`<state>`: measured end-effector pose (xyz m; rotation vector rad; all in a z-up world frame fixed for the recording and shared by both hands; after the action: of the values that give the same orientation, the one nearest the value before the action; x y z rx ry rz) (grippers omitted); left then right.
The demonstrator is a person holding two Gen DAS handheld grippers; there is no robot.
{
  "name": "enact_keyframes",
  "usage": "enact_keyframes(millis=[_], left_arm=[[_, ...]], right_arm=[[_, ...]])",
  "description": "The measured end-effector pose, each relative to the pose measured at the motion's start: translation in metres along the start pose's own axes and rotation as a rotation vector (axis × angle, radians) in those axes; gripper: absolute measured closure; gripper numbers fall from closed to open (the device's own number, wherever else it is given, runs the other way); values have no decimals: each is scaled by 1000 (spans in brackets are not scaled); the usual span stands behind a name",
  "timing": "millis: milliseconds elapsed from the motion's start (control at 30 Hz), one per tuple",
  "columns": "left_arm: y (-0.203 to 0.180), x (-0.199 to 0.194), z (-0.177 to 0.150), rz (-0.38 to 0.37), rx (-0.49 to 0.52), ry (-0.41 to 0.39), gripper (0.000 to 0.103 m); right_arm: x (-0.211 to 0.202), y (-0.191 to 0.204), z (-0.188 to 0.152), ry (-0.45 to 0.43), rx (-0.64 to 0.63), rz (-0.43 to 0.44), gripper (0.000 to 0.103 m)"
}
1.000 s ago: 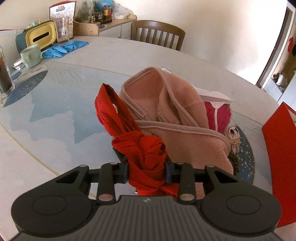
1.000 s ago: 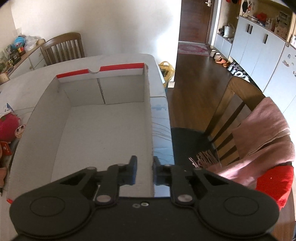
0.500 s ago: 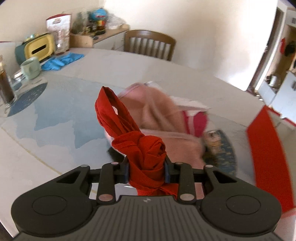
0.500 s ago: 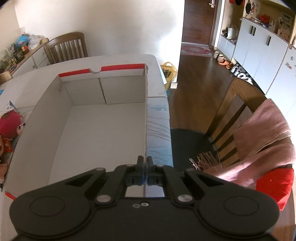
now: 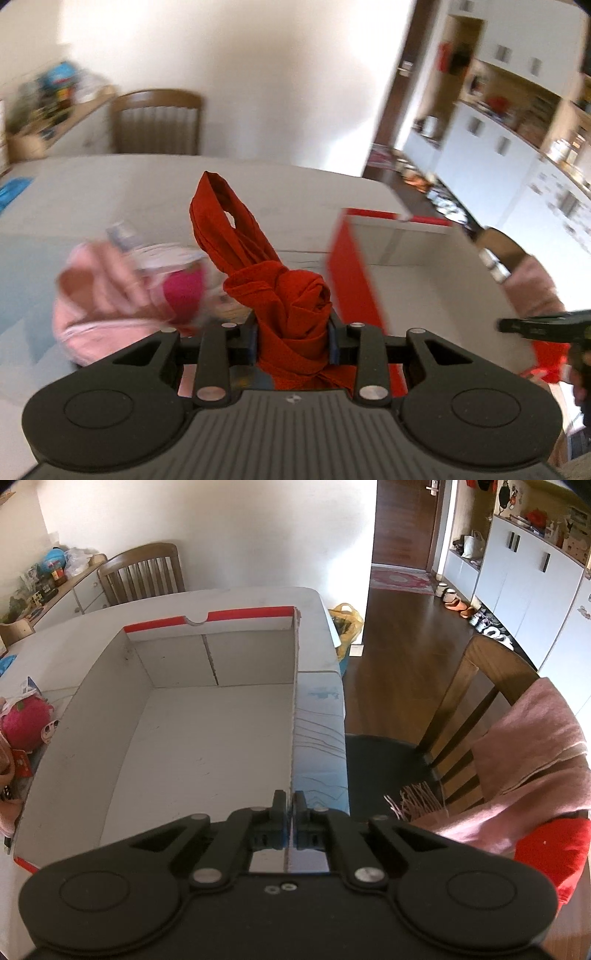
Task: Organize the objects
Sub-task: 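Lift the red cloth with the left gripper and carry it over the box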
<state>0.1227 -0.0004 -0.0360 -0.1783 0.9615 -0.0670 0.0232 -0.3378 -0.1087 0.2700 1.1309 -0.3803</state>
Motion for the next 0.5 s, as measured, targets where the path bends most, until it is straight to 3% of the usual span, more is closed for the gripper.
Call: enact_keyframes(millis=[267,500], left_arm=[[-76,33,29,-133,148,74,72],[-134,77,42,-187,298,155,72]], right_arm=[[1,0,0,0,1,1,100],[2,2,1,2,3,-15,101]])
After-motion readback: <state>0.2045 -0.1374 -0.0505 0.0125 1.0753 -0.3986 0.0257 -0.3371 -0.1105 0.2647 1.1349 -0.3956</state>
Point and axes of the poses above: each gripper's, at about its wrist camera, not at the fingertips, and x roughly the way its jaws point, y to its left, z to its top, the point moved 5 cm from there along x, roughly the way its jaws point, and after that the axes turned 11 degrees about y, right-handed, at the moved point
